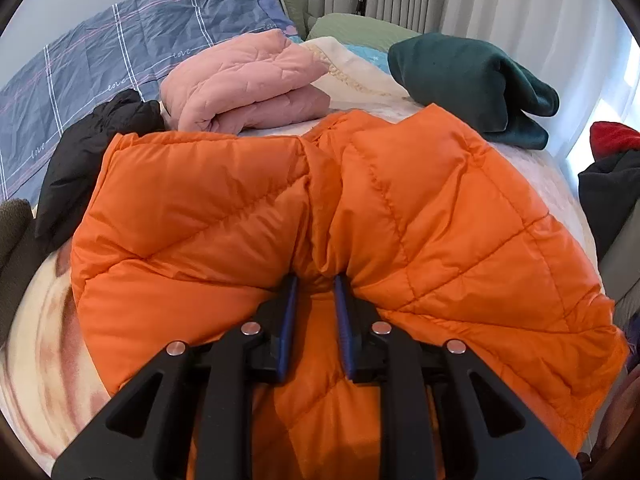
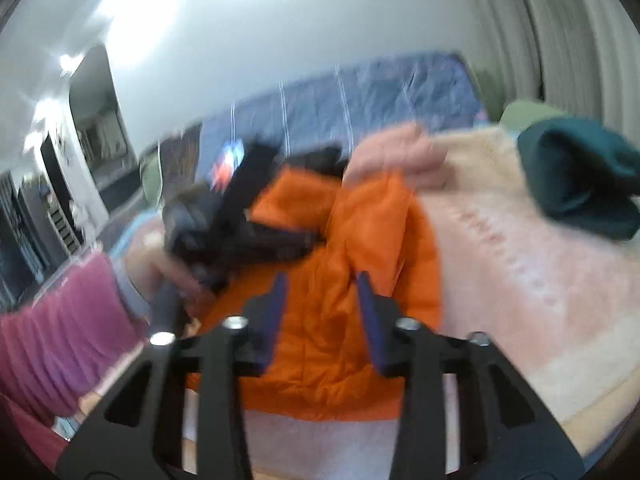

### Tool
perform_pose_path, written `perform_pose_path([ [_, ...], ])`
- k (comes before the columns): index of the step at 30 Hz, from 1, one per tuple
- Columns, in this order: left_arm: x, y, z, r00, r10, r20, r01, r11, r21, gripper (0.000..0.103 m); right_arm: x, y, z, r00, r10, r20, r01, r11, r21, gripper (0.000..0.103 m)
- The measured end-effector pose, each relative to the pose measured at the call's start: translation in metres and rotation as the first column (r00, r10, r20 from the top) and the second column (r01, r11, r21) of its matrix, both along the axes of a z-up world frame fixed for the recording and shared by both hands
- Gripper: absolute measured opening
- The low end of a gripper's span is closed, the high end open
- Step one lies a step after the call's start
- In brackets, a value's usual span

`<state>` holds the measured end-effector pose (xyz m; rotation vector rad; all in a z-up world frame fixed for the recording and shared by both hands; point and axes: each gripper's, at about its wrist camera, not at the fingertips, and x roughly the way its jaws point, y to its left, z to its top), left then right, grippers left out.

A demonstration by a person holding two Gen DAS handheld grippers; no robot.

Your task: Fold large clothes

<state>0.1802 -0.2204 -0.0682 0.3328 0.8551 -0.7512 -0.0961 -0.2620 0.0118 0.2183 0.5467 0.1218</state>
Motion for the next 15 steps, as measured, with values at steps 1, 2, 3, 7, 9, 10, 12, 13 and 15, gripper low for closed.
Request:
perform_pose_path([
  [1, 0.000, 0.001, -0.001, 1.000, 0.002, 0.004, -0.001, 1.000, -0.003, 0.021, 0.014, -0.002, -0.022, 0.997, -0.050, -0.066, 0.048, 0.998, -0.032, 0.022],
  [2, 0.000, 0.002, -0.001, 1.000, 0.006, 0.011, -0.006, 1.000, -0.014, 0.021, 0.024, -0.006, -0.040, 0.990, -0.085, -0.111, 0.081, 0.996, -0.041, 0.022],
  [3, 0.000, 0.004, -0.001, 1.000, 0.008, 0.017, -0.008, 1.000, -0.029, 0.021, 0.032, -0.014, -0.062, 0.987, -0.086, -0.135, 0.088, 0.996, 0.010, 0.022],
  [7, -0.001, 0.008, -0.006, 0.999, 0.006, 0.047, -0.003, 0.998, -0.059, 0.021, 0.042, -0.016, -0.070, 0.976, -0.113, -0.186, 0.119, 0.993, 0.020, 0.022],
  [9, -0.001, 0.011, -0.008, 0.999, 0.012, 0.050, -0.008, 0.997, -0.079, 0.021, 0.045, -0.011, -0.071, 0.974, -0.114, -0.197, 0.112, 0.994, -0.022, 0.023],
  [10, -0.001, 0.012, -0.008, 0.999, 0.014, 0.049, -0.010, 0.996, -0.086, 0.021, 0.046, -0.009, -0.072, 0.973, -0.110, -0.201, 0.105, 0.994, -0.039, 0.023],
  [12, -0.001, 0.019, -0.004, 0.999, 0.015, 0.052, -0.010, 0.995, -0.104, 0.021, 0.047, -0.008, -0.072, 0.972, -0.106, -0.210, 0.099, 0.994, -0.043, 0.023],
  [13, -0.001, 0.024, 0.000, 0.999, 0.018, 0.051, -0.012, 0.993, -0.117, 0.021, 0.048, -0.007, -0.072, 0.971, -0.105, -0.213, 0.097, 0.994, -0.045, 0.023],
  [15, 0.001, 0.037, 0.010, 0.998, 0.037, 0.043, -0.030, 0.988, -0.154, 0.021, 0.056, -0.016, -0.078, 0.971, -0.102, -0.214, 0.093, 0.994, -0.049, 0.024],
])
